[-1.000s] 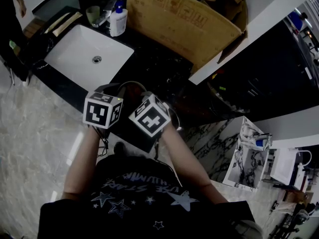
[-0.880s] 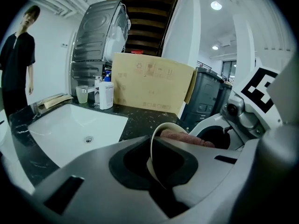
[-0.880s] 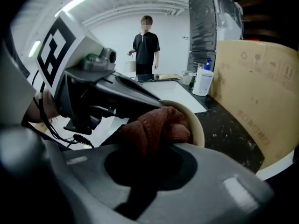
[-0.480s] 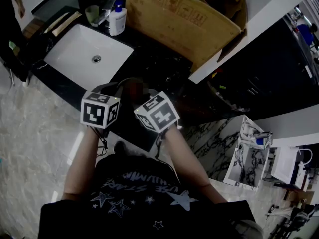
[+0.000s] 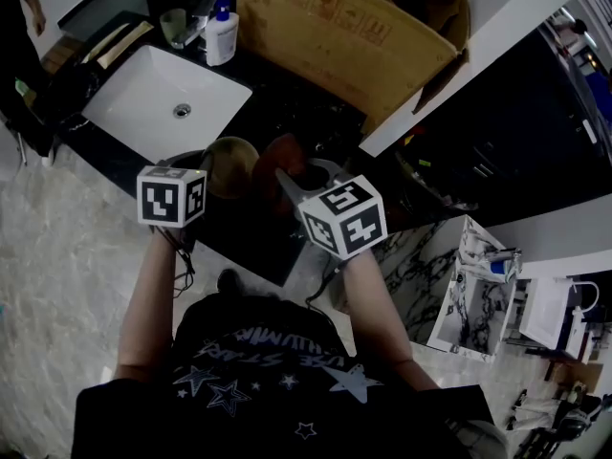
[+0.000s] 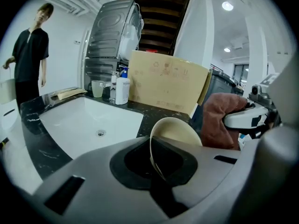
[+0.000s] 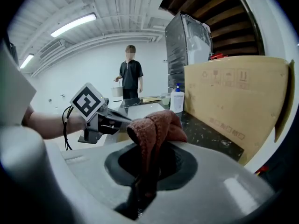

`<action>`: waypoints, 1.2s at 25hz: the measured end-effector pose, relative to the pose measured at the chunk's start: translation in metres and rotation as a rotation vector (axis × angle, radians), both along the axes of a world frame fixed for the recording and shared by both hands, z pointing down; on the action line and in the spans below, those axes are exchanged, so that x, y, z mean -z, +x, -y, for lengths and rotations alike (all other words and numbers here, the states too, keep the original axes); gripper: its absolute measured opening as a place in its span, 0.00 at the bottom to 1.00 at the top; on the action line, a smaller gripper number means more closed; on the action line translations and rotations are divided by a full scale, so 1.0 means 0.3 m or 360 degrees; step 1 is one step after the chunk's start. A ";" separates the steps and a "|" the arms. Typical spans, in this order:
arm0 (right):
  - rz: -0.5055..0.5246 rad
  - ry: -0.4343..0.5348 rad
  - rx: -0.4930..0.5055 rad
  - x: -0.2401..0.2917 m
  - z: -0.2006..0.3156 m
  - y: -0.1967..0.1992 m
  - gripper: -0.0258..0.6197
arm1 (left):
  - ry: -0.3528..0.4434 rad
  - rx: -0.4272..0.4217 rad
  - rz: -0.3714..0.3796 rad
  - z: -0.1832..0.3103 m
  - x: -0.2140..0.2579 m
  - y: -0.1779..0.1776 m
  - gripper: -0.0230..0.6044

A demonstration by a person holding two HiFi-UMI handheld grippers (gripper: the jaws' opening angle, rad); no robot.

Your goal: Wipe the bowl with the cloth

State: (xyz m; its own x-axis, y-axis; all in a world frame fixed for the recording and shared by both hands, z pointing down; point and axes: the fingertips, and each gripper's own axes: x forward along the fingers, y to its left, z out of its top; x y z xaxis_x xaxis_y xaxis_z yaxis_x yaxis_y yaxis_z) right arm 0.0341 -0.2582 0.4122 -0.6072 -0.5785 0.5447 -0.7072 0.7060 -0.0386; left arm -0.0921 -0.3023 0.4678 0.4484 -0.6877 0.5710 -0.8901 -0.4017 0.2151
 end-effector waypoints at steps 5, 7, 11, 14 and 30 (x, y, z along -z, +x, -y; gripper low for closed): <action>0.0130 -0.0140 -0.0121 -0.059 -0.014 0.077 0.12 | 0.0034 0.0113 -0.0141 0.015 0.055 -0.045 0.07; 0.0198 -0.0225 -0.0124 -0.103 -0.034 0.062 0.12 | 0.0048 0.0129 -0.0211 0.014 0.079 -0.040 0.07; 0.0326 -0.0340 -0.0107 -0.167 -0.068 -0.005 0.12 | 0.0065 0.0134 -0.0327 0.002 0.110 -0.005 0.07; 0.0451 -0.0407 -0.0099 -0.185 -0.078 -0.060 0.12 | 0.0115 0.0133 -0.0390 -0.001 0.148 0.027 0.07; 0.0599 -0.0381 -0.0123 -0.161 -0.039 -0.056 0.12 | 0.0129 0.0068 -0.0198 0.000 0.088 0.046 0.07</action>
